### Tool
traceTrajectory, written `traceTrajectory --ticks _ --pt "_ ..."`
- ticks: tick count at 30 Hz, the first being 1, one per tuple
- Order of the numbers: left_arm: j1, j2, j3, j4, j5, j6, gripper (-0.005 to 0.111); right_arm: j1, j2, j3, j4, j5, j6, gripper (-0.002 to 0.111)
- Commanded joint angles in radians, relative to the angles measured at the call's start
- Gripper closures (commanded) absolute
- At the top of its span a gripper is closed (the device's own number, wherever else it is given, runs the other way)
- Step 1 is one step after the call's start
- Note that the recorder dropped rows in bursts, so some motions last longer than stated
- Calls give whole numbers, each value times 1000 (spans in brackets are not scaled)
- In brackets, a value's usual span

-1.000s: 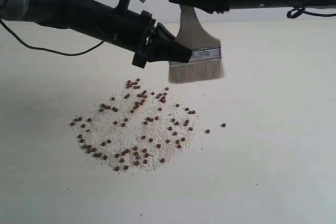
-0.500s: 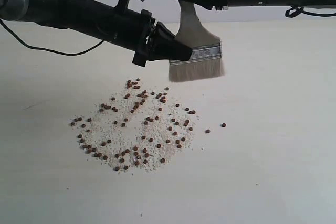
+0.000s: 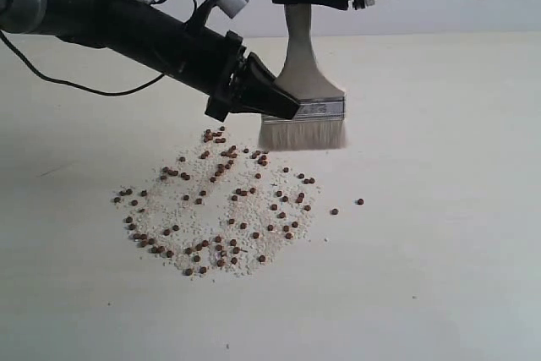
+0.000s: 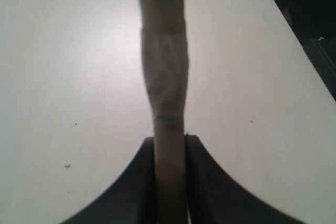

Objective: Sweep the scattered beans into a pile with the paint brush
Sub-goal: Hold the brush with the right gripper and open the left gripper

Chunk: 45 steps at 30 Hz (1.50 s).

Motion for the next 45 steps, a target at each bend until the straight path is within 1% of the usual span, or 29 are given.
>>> traceTrajectory --ticks 1,5,17,19,22,25,26,30,31,33,35,38,39,40,42,45 --pt "-3 -22 -3 -2 7 -15 107 3 -4 -13 -83 2 40 74" --pt "-3 -34 -3 7 7 -15 107 3 -1 -13 -121 2 49 74" --pt "0 -58 -3 54 7 -24 107 3 -1 -13 -97 2 65 74" --pt "0 -58 -3 54 7 -26 107 3 -1 -13 -92 2 63 75" --pt "0 -58 -3 54 7 -26 107 8 -1 -13 -92 2 61 83" --pt "0 -58 -3 52 7 -25 107 15 -1 -13 -92 2 59 104" --pt "0 -58 -3 50 7 -25 107 20 -1 -13 -92 2 59 108" --pt "0 -58 -3 13 7 -25 106 26 -1 -13 -89 2 56 108" --pt "0 -58 -3 3 7 -25 104 31 -1 -13 -89 2 56 108" --pt "0 -58 -3 -10 7 -25 97 31 -1 -13 -89 2 56 108" --pt "0 -58 -3 -10 7 -25 83 31 -1 -13 -88 2 56 108" --pt "3 -58 -3 -10 7 -25 57 31 -1 -13 -88 -11 55 108" --pt "5 -58 -3 -10 7 -25 52 31 -1 -13 -85 -25 52 108" --pt "7 -58 -3 -10 7 -25 45 31 -1 -13 -83 -32 43 108" --pt "18 -62 -3 -6 7 -25 38 31 -3 -13 -76 -44 35 108" --pt "55 -73 -3 10 7 -24 36 31 -19 -13 -90 -116 33 108"
